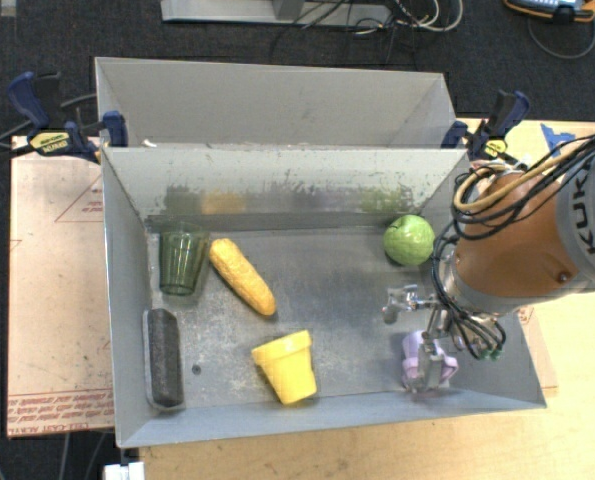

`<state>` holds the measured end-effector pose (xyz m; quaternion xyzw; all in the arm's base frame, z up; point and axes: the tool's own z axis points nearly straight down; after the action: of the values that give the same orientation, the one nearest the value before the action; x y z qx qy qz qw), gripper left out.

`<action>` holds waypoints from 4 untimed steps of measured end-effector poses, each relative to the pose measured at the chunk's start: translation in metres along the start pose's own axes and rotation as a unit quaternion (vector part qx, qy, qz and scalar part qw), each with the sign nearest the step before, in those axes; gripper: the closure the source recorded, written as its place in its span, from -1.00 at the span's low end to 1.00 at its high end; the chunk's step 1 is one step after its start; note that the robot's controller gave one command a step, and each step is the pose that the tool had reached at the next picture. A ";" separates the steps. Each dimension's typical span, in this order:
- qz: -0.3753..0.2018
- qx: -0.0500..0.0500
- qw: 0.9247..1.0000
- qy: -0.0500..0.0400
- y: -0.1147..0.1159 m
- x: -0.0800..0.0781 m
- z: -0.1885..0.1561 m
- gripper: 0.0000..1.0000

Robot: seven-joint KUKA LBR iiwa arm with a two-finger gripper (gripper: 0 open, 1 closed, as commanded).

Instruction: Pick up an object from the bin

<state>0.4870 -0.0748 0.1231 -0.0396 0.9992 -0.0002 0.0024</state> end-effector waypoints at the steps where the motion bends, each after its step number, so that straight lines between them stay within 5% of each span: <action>1: -0.099 -0.001 0.995 -0.001 0.000 0.003 0.029 -1.00; 2: -0.183 0.000 0.983 -0.003 -0.032 -0.005 0.045 -1.00; 3: -0.136 0.000 0.991 -0.004 -0.071 0.004 0.042 1.00; 4: -0.137 0.000 0.991 -0.004 -0.071 0.004 0.042 1.00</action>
Offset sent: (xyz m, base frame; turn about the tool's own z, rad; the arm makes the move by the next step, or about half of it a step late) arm 0.0099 -0.0474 -0.0531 -0.3417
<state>0.4892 -0.1458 0.0808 -0.1757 0.9844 -0.0005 0.0066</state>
